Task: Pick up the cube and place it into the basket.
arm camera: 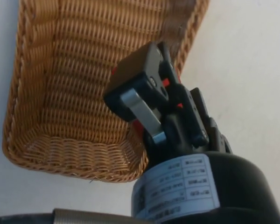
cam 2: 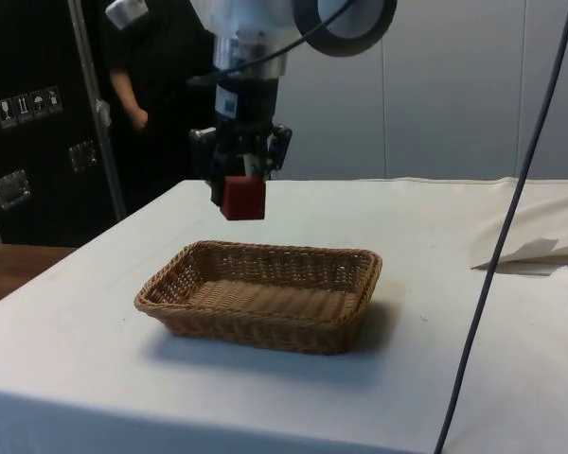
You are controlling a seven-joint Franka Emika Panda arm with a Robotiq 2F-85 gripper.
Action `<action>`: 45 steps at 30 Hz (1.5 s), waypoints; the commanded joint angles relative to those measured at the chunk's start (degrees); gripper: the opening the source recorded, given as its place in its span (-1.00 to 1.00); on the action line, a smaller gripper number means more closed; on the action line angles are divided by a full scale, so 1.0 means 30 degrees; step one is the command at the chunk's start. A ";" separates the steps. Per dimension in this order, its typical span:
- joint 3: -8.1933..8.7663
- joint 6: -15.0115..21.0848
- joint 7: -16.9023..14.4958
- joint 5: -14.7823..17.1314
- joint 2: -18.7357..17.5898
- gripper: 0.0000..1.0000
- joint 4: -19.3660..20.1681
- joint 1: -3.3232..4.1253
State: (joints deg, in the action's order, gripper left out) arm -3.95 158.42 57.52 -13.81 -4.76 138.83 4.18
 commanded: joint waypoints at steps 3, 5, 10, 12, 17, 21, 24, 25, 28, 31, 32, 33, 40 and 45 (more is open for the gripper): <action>-0.0057 0.0458 0.1012 -0.1146 -0.0210 -0.87 0.0057 0.0115; -0.0134 0.0497 0.1108 -0.1261 -0.0286 -0.87 0.0057 0.0115; -0.0611 0.0802 0.1719 -0.1948 -0.0764 -0.87 0.0076 0.0153; -0.0726 0.0859 0.1872 -0.2139 -0.0917 -0.87 0.0076 0.0153; -0.0993 0.1261 0.2273 -0.2655 -0.1413 -0.87 0.0095 0.0172; -0.1031 0.1681 0.2368 -0.2922 -0.1891 -0.87 0.0095 0.0153; -0.0974 0.2120 0.2292 -0.2979 -0.2215 -0.87 0.0134 0.0134; -0.0936 0.2292 0.2273 -0.2979 -0.2330 -0.87 0.0172 0.0115; -0.0802 0.2788 0.2196 -0.2998 -0.2636 -0.87 0.0248 0.0115; -0.0745 0.3304 0.2101 -0.2960 -0.3037 -0.87 0.0267 0.0076; -0.0726 0.3476 0.2082 -0.2941 -0.3170 -0.87 0.0267 0.0076; -0.1089 0.3056 0.1776 -0.2464 -0.3113 -0.87 0.0306 -0.0057; -0.0783 0.4756 0.1891 -0.2636 -0.3992 -0.87 0.0248 -0.0019; -0.0668 0.4927 0.1929 -0.2712 -0.4354 -0.87 0.0076 0.0038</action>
State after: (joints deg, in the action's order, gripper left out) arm -6.82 172.40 62.85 -21.26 -17.59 139.34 3.84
